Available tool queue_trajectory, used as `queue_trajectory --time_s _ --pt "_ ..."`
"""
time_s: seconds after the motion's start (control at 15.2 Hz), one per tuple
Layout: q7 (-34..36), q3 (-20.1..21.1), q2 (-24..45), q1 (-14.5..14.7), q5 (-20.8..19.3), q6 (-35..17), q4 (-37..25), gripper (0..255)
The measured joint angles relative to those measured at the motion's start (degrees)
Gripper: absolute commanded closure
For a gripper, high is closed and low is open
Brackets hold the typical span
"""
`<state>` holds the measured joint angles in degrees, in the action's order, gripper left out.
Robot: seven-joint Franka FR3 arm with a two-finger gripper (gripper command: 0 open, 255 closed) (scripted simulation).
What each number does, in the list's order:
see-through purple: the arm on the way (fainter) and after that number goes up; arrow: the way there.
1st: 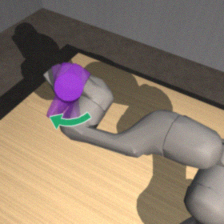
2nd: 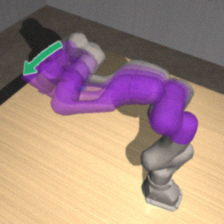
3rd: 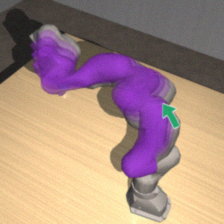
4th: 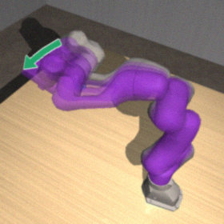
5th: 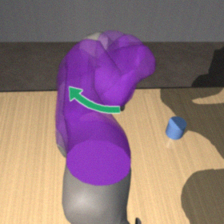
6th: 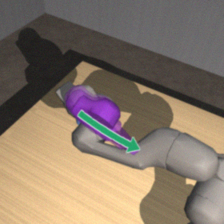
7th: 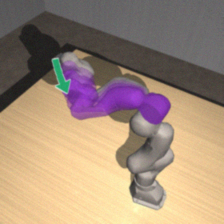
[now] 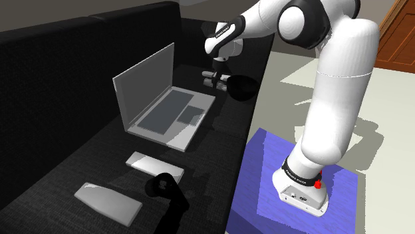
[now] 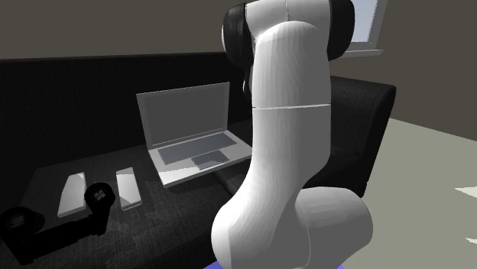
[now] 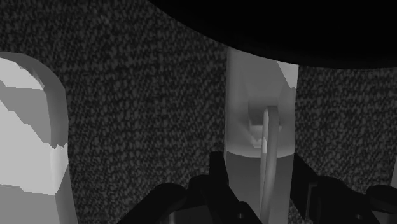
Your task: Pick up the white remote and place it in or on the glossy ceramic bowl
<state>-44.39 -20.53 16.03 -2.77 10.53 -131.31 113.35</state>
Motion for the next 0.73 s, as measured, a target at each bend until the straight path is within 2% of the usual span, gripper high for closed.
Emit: queue_trajectory --time_s 0.73 --pt "1.81 -0.75 -3.96 0.53 -2.39 7.23 -3.64 255"
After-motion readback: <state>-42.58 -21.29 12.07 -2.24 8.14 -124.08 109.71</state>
